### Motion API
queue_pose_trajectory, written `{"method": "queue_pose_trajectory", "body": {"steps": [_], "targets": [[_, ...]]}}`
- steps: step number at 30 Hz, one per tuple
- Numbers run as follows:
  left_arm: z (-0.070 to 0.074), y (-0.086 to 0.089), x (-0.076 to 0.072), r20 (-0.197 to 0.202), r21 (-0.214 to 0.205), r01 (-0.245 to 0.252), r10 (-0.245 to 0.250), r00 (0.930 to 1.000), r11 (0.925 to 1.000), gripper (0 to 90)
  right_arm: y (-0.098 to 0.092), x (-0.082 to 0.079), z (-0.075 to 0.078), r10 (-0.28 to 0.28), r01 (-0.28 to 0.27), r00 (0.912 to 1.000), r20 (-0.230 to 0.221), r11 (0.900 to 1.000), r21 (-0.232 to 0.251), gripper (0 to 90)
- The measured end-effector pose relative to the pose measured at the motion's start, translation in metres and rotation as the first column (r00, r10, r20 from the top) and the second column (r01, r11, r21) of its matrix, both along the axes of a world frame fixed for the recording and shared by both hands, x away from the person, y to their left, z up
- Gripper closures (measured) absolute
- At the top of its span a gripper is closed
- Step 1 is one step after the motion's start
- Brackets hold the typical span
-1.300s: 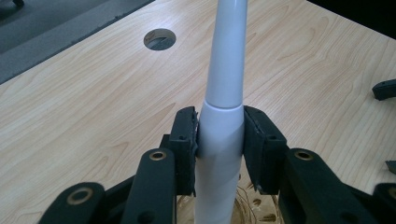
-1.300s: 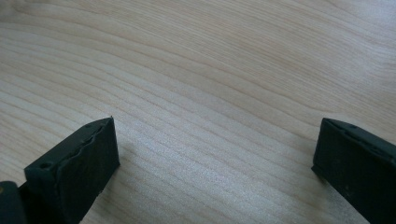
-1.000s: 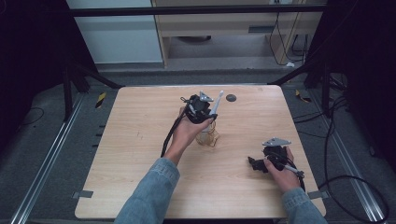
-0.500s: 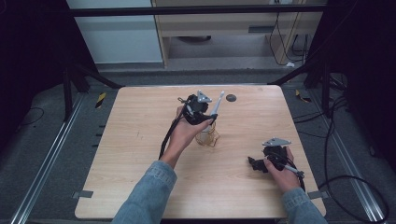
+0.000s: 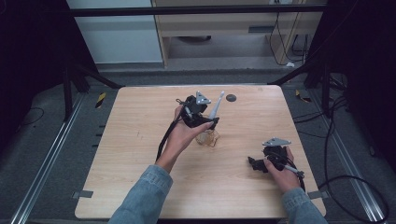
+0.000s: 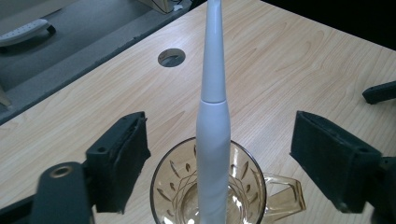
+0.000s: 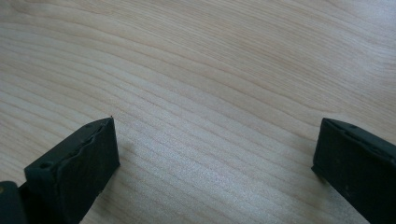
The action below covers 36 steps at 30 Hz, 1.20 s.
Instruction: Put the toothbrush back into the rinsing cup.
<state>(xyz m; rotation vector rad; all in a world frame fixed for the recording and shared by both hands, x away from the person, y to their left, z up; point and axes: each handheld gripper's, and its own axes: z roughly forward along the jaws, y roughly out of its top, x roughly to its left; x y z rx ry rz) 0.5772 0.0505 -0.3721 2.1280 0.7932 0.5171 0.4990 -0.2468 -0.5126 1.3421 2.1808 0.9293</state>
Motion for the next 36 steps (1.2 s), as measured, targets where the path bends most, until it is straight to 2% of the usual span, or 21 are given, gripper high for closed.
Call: {"method": "queue_pose_trajectory", "body": {"steps": [6,15,28,32,36], "targets": [[0.003,0.005,-0.005,0.003,-0.009,0.008,-0.008,1.0000,0.9999,11.8,0.000,0.000,0.000,0.000,0.000,1.0000,0.000,1.0000,0.000,0.3],[-0.003,0.019,-0.014,0.008,-0.025,0.012,-0.012,0.9999,0.9996,9.9,0.000,0.000,0.000,0.001,-0.001,1.0000,0.002,1.0000,-0.002,0.5],[-0.001,0.031,-0.029,0.031,-0.032,0.053,-0.052,0.9981,0.9981,5.7,0.000,0.000,0.000,-0.002,0.002,1.0000,0.002,1.0000,-0.002,0.5],[-0.004,0.036,-0.030,0.031,-0.036,0.067,-0.066,0.9973,0.9971,4.4,0.000,0.000,0.000,-0.002,0.002,1.0000,0.001,1.0000,-0.002,0.5],[-0.010,0.044,-0.030,0.031,-0.040,0.051,-0.050,0.9983,0.9979,4.4,0.000,0.000,0.000,-0.001,0.001,1.0000,0.002,1.0000,-0.002,0.5]]}}
